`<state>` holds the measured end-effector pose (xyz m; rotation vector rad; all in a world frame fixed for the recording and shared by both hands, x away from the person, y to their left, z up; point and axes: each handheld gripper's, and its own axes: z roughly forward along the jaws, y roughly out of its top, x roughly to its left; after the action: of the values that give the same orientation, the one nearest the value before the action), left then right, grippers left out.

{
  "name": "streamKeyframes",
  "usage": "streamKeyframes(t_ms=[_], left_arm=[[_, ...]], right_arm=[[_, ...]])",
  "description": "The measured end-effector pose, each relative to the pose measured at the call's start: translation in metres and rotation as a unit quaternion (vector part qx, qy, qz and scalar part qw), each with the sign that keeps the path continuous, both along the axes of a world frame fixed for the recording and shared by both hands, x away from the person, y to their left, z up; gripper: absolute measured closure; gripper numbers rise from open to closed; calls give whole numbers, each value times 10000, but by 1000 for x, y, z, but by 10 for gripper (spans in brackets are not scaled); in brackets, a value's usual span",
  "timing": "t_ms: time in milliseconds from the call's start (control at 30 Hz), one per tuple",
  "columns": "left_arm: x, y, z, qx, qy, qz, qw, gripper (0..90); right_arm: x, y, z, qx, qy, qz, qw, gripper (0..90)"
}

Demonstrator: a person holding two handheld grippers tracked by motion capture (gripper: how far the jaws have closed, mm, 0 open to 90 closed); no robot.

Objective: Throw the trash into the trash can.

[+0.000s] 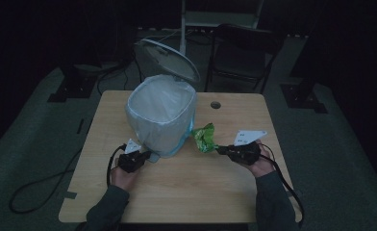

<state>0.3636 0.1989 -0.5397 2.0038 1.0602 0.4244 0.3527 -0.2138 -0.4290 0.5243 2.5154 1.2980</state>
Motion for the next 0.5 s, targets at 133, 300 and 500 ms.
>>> streamKeyframes(t_ms=[133, 300, 500], left_arm=[[0, 0, 0, -18, 0, 8, 10000, 900], [0, 0, 0, -5, -6, 8, 10000, 900], [0, 0, 0, -10, -4, 7, 10000, 900]], right_arm=[[1, -1, 9, -41, -63, -13, 10000, 876], [0, -4, 16, -88, -148, -55, 9998, 876], [-3, -12, 22, -53, -223, -157, 9996, 876]])
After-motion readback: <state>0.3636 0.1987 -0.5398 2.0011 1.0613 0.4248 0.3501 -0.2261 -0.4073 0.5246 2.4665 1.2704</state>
